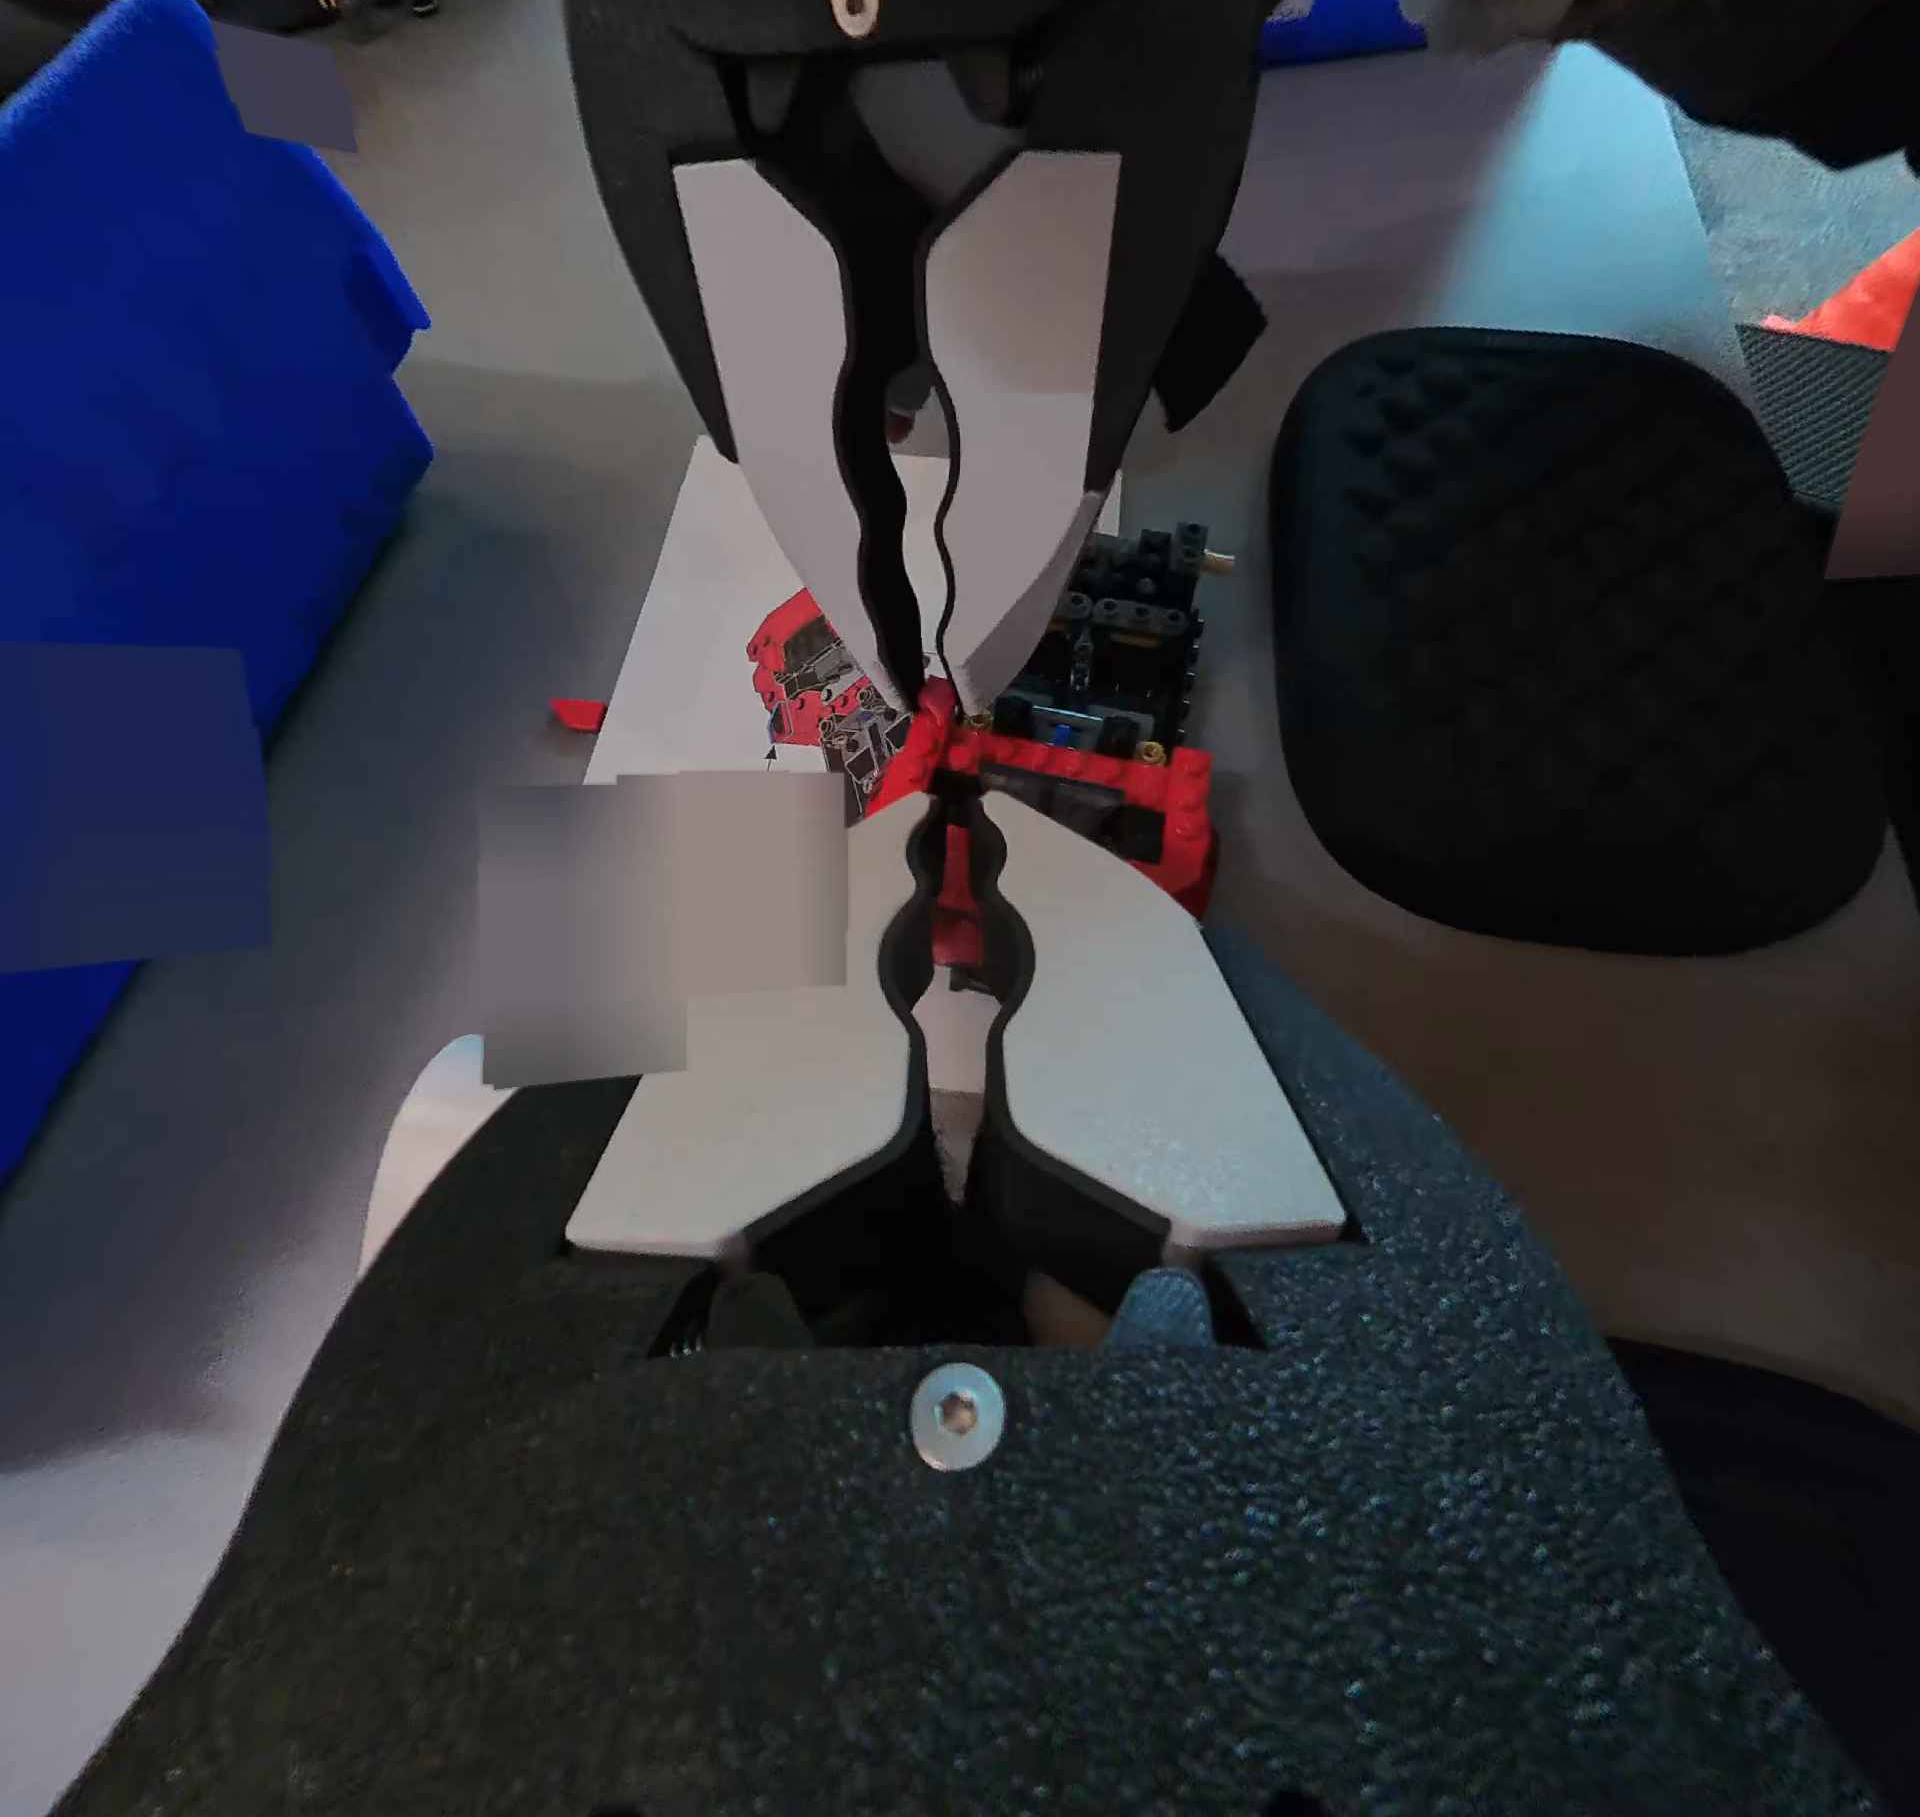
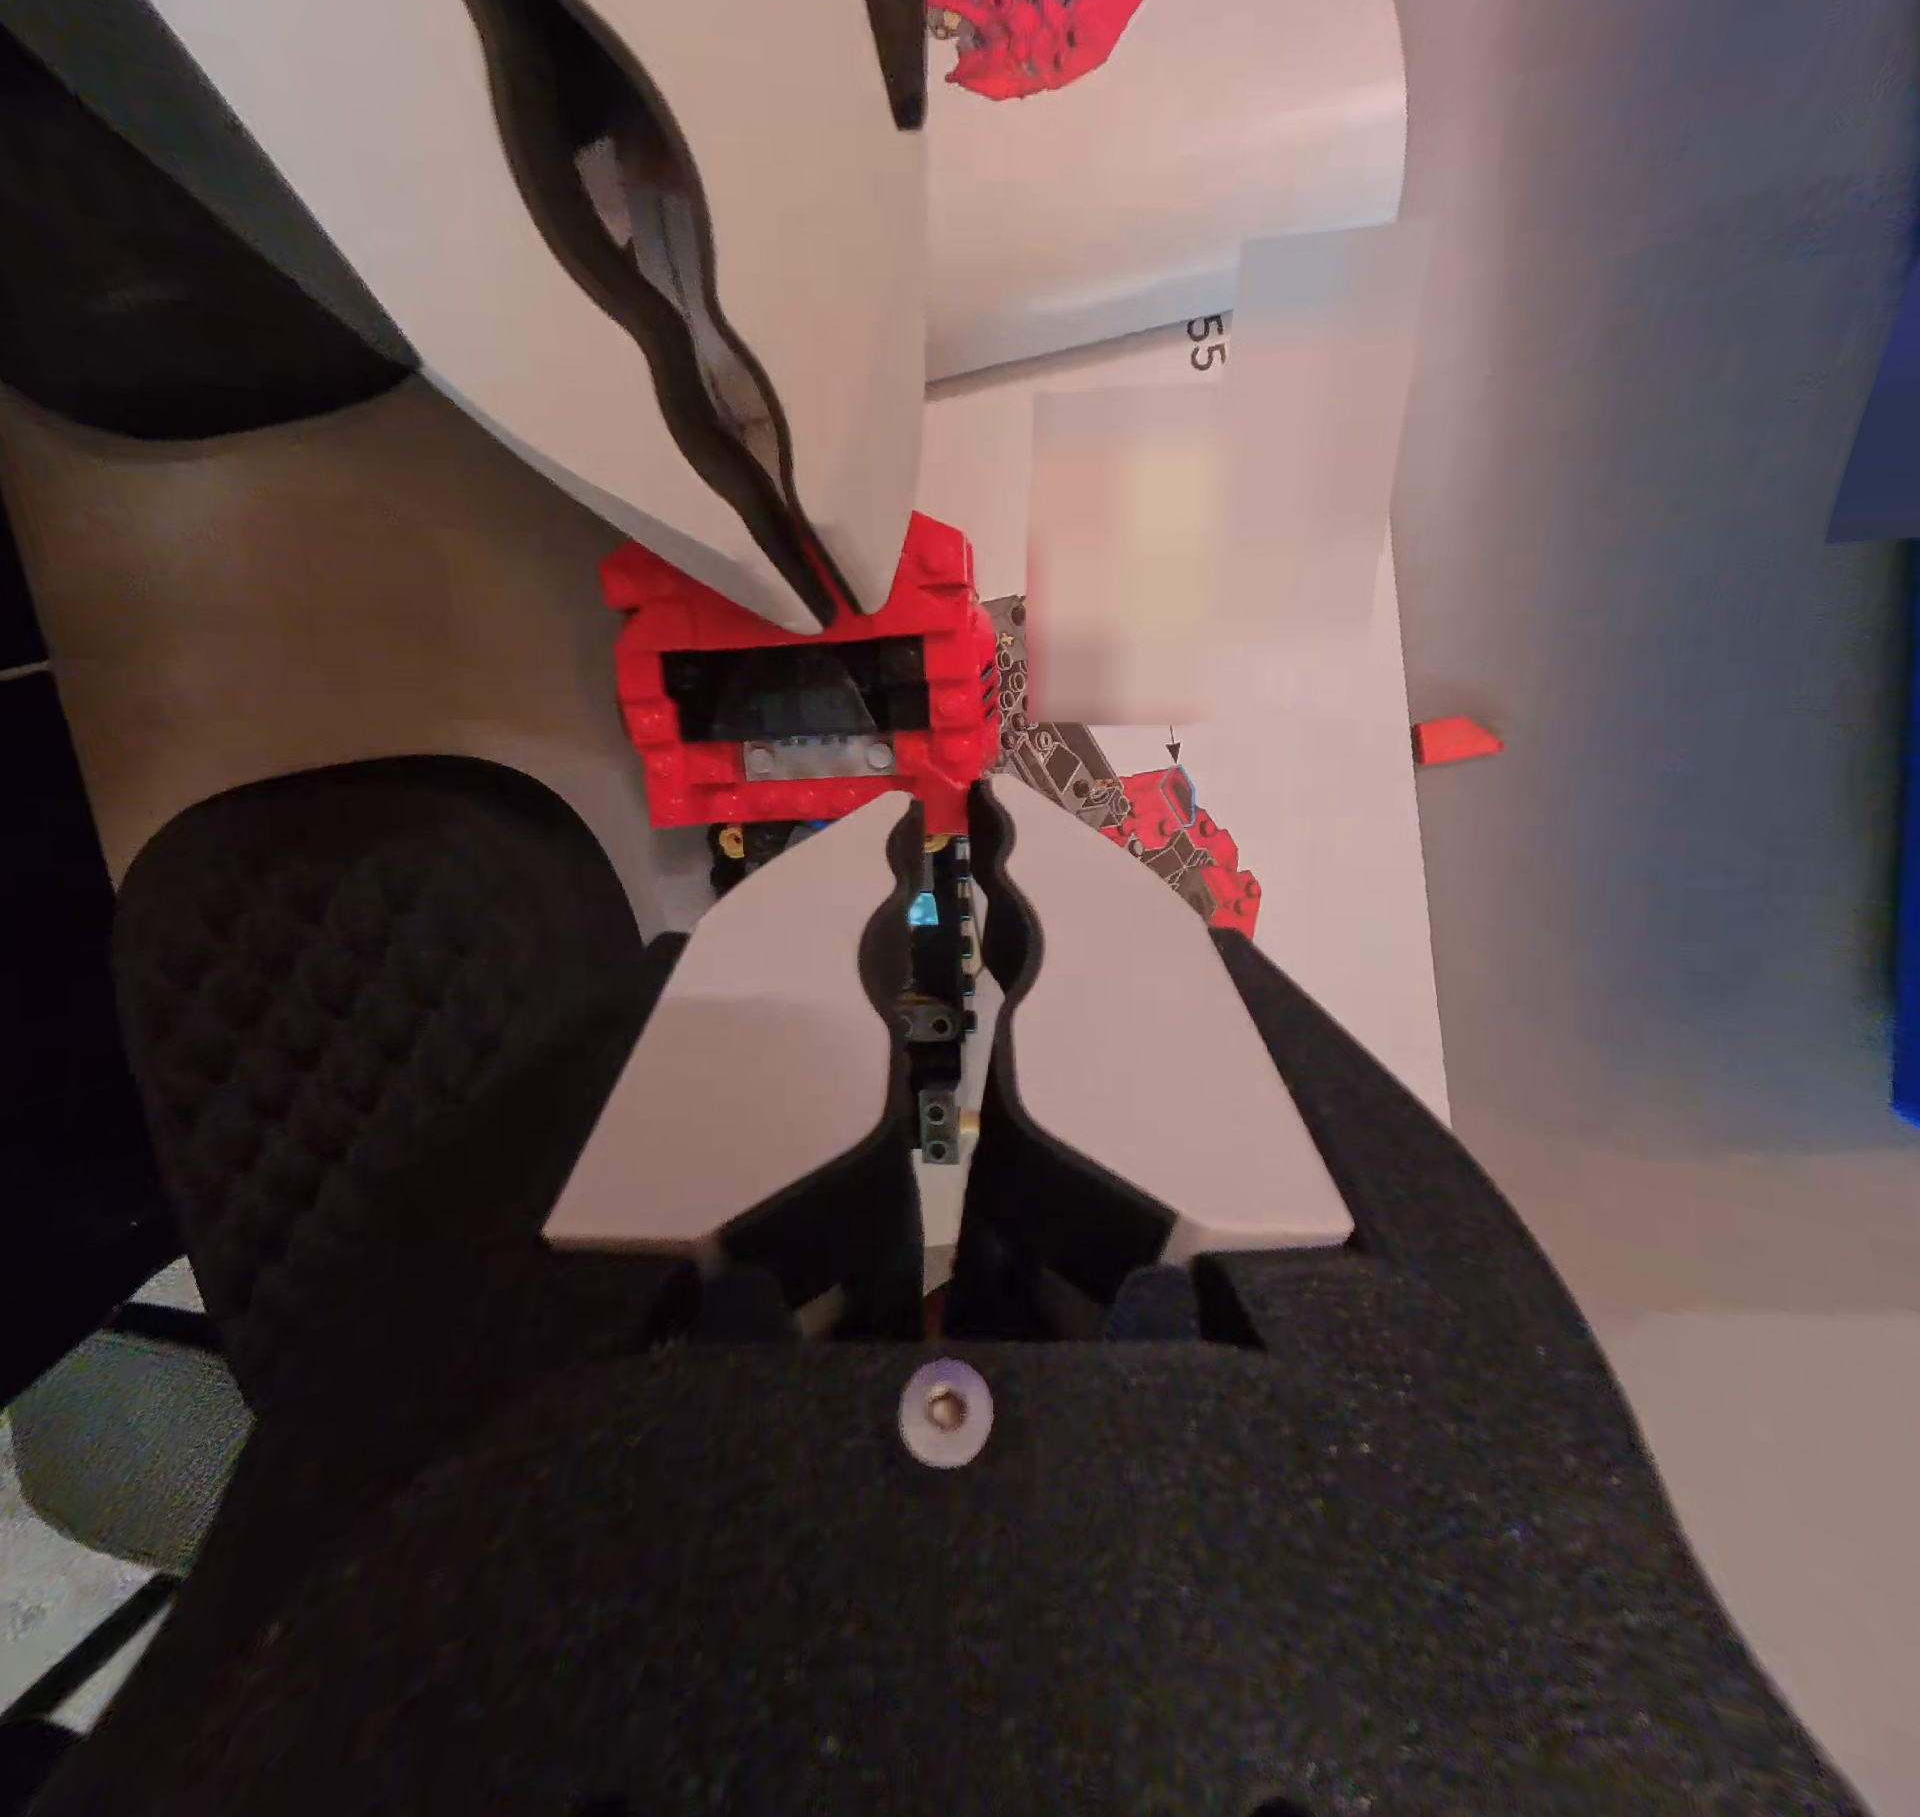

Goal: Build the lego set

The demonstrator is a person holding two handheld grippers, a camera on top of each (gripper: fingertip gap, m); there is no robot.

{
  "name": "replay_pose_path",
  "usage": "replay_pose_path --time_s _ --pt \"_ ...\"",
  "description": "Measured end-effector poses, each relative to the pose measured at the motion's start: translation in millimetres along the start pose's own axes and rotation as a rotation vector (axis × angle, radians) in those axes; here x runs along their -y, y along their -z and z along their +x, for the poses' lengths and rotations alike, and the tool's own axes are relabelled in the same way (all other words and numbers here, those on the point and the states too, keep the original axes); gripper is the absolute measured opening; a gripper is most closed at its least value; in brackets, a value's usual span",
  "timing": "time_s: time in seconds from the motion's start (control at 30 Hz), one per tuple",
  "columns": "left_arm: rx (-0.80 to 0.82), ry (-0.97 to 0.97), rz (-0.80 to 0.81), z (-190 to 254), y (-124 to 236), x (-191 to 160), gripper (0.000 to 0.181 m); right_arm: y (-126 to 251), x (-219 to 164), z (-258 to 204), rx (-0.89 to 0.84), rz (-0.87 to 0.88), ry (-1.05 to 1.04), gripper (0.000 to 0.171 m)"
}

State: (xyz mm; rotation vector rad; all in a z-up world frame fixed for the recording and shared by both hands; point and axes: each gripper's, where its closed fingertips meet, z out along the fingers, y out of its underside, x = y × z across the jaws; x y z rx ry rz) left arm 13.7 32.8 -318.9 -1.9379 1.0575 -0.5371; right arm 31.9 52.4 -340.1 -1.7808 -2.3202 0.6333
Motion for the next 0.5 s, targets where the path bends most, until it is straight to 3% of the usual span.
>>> replay_pose_path --time_s 0.5 --pt "-0.027 -0.021 -0.033 6.3 -7.1 -7.5 0.0 -1.8 0.4 1.8 -0.054 -0.169 0.13 0.008"
